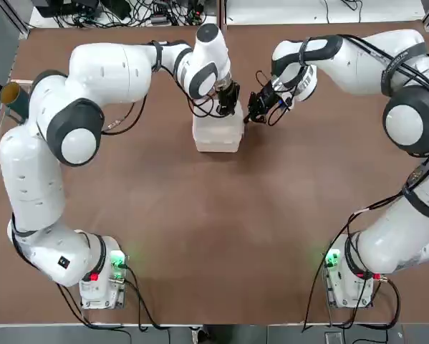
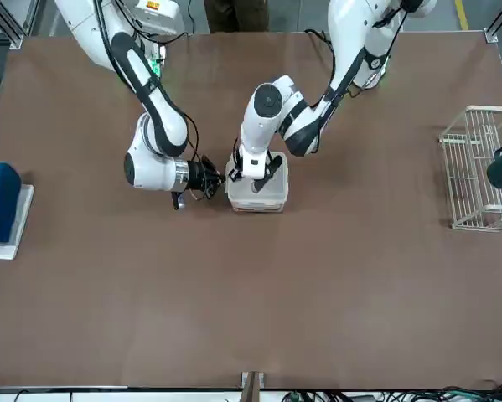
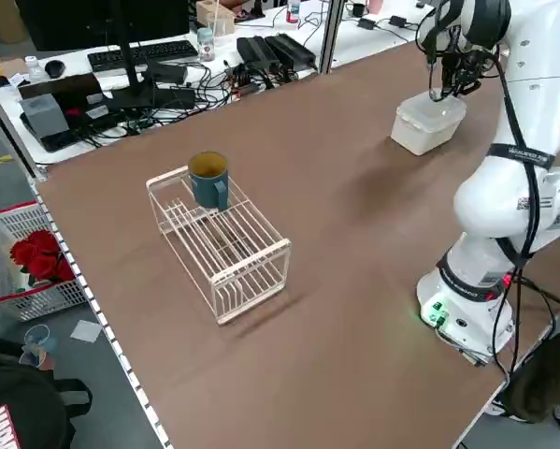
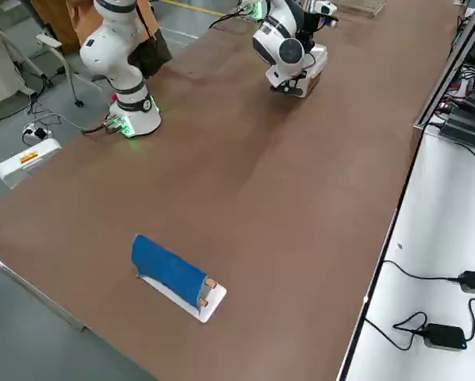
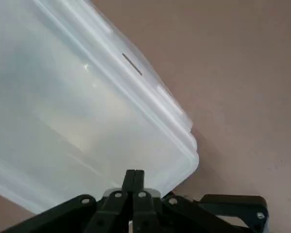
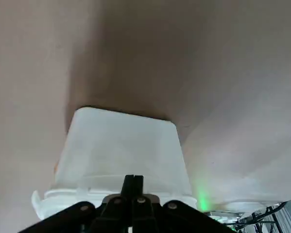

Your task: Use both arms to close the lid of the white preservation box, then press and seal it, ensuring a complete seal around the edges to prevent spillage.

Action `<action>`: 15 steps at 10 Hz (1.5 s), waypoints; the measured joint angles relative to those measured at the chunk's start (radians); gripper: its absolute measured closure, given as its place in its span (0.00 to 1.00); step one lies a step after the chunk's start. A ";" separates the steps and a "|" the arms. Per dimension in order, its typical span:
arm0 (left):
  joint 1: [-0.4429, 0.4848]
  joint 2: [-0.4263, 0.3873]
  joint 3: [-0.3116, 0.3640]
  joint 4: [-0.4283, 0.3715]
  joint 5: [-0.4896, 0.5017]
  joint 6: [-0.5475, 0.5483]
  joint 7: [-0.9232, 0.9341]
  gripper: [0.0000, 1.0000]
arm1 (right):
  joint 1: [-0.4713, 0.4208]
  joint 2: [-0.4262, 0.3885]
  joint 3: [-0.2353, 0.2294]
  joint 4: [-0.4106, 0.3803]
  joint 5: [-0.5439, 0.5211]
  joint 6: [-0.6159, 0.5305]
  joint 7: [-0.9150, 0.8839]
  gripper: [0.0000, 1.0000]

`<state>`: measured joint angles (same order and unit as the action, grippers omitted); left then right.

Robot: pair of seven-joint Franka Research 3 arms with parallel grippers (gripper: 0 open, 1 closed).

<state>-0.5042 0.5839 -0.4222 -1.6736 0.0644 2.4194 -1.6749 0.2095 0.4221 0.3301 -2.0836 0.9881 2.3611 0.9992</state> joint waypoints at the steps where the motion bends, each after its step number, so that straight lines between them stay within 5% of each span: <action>1: 0.000 0.000 0.000 0.001 0.000 0.000 0.000 0.99 | 0.000 0.000 0.000 -0.001 0.001 0.002 0.000 0.99; 15: -0.002 0.021 0.007 0.030 0.000 0.001 0.000 0.99 | 0.002 0.007 0.026 -0.024 0.057 0.071 -0.007 0.99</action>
<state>-0.5066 0.6050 -0.4149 -1.6431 0.0644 2.4201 -1.6749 0.2120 0.4293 0.3557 -2.1072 1.0446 2.4321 0.9922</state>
